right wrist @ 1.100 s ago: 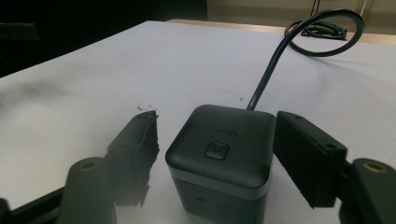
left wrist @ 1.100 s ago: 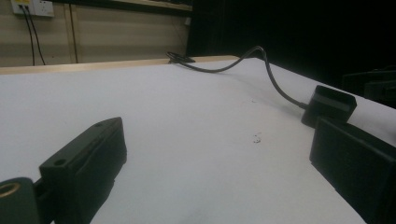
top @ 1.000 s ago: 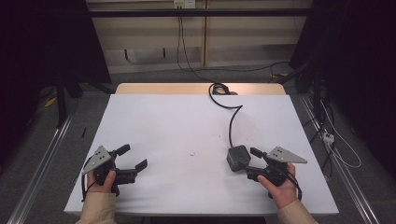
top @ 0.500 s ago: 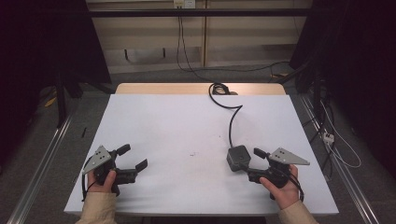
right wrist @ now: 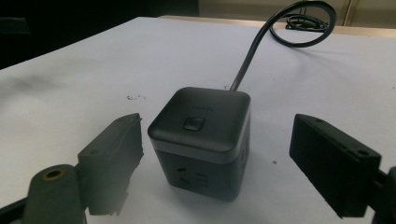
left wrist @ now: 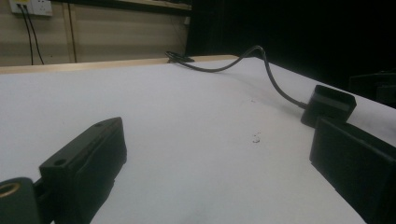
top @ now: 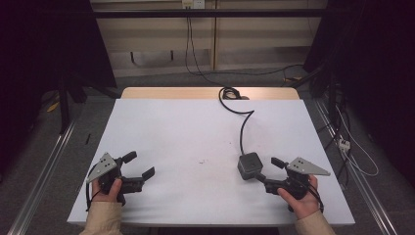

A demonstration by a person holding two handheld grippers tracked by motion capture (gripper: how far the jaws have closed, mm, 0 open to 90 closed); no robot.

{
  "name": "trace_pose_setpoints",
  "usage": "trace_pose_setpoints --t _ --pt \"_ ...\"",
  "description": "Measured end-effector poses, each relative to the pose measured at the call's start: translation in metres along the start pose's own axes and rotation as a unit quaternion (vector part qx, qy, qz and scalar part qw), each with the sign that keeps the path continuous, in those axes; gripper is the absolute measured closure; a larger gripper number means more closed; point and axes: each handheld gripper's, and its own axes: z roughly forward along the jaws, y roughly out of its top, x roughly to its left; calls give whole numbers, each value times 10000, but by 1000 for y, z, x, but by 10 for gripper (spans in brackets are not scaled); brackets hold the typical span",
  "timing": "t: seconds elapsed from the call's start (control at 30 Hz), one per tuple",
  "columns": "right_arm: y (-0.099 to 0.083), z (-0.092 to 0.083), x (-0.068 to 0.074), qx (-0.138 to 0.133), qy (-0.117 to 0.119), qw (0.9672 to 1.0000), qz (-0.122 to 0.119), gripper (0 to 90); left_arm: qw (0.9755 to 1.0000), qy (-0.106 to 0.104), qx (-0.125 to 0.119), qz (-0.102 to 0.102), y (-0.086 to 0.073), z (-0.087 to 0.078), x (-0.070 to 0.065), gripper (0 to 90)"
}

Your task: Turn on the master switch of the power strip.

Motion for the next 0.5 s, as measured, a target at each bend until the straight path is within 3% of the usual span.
trace_pose_setpoints --t 0.5 --pt "-5 -8 -8 69 -19 10000 -58 140 10000 -18 6 -5 -1 1 0 34"
